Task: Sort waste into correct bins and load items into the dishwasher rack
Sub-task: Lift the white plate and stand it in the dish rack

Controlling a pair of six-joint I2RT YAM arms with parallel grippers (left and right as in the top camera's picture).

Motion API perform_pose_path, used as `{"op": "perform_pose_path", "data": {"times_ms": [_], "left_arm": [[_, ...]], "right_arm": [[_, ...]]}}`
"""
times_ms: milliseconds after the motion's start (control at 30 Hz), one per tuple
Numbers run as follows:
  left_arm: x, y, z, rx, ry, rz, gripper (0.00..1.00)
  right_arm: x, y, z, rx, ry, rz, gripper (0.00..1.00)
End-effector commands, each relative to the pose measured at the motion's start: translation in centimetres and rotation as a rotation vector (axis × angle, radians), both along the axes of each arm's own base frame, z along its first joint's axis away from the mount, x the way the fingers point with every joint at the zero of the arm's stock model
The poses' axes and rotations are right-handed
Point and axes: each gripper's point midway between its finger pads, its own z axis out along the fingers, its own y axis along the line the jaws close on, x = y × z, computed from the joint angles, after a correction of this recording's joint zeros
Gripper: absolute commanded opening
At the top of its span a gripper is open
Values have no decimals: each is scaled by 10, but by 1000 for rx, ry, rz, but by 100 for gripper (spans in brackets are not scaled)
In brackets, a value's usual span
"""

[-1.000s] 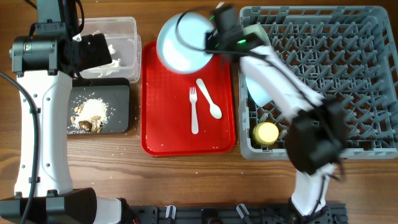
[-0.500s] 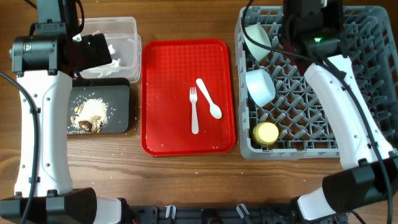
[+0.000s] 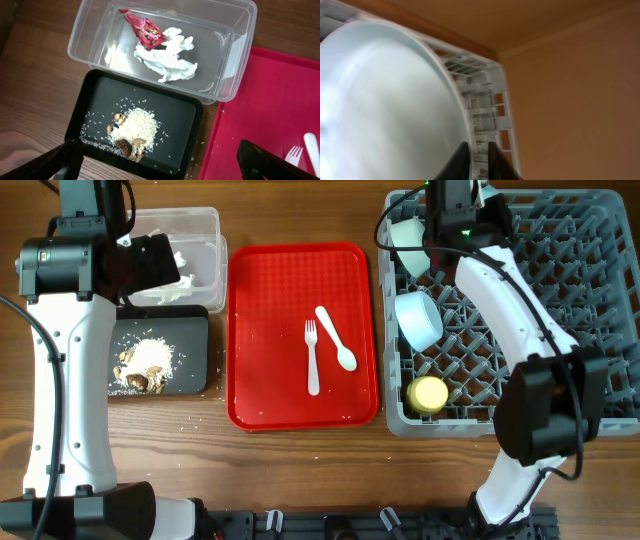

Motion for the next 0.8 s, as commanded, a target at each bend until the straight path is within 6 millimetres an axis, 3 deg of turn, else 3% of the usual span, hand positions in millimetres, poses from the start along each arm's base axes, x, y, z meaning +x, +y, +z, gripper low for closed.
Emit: {"op": "perform_pose_path", "data": {"times_ms": [0, 33, 133, 267, 300, 333, 433, 500, 567, 700, 767], "left_arm": [[1, 3, 2, 11, -1, -3, 100], [1, 3, 2, 11, -1, -3, 100], [1, 3, 2, 11, -1, -3, 100], [1, 3, 1, 11, 0, -3, 100], [1, 3, 2, 11, -1, -3, 100], [1, 3, 2, 11, -1, -3, 100], [1, 3, 2, 11, -1, -3, 100], [1, 3, 2, 11, -1, -3, 100], [1, 3, 2, 11, -1, -3, 100], [1, 3, 2, 11, -1, -3, 100], [1, 3, 2, 11, -1, -3, 100]], "right_arm": [[11, 19, -19, 101, 31, 103, 66], [12, 21, -20, 130, 8, 99, 80], [12, 26, -7, 209, -70, 89, 92], [2, 41, 60, 322, -197, 198, 100], [-3, 61, 81, 444, -242, 288, 100], [-6, 78, 90, 552, -263, 351, 100], [-40, 156, 114, 1042, -214, 586, 100], [-60, 192, 115, 1301, -118, 645, 100], [-75, 223, 101, 1477, 16, 675, 100], [-87, 255, 62, 1481, 171, 644, 96], [-101, 286, 29, 1431, 276, 614, 93]]}}
